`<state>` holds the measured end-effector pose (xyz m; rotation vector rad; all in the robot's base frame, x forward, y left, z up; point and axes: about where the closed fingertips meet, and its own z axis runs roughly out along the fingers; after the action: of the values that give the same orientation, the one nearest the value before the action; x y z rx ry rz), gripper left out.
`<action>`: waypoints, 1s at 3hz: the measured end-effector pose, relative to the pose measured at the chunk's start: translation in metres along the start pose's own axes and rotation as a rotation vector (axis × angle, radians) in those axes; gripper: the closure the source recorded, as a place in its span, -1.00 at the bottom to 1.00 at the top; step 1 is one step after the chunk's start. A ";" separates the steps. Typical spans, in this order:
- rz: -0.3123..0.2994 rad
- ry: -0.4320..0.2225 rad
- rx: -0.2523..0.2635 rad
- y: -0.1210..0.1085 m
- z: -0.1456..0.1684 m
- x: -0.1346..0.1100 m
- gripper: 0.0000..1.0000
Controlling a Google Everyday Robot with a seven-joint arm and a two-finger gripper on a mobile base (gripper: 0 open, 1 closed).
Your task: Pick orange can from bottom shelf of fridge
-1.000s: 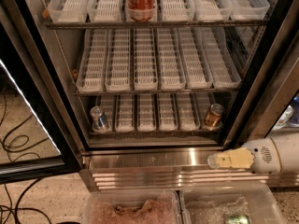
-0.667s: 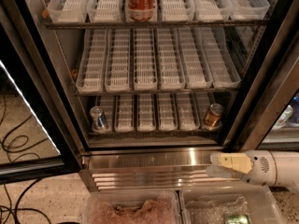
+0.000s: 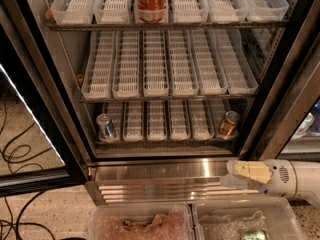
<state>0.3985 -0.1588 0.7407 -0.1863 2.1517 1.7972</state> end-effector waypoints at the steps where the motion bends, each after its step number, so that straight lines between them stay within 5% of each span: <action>1: -0.039 -0.054 0.059 -0.002 0.007 0.000 -1.00; 2: -0.155 -0.152 0.129 0.019 0.032 0.023 -1.00; 3: -0.207 -0.147 0.149 0.015 0.058 0.043 -1.00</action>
Offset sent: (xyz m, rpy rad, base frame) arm 0.0244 0.0405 -0.0343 -0.4311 -0.4304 -0.6948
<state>0.3631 -0.0949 0.7321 -0.2248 2.0686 1.4839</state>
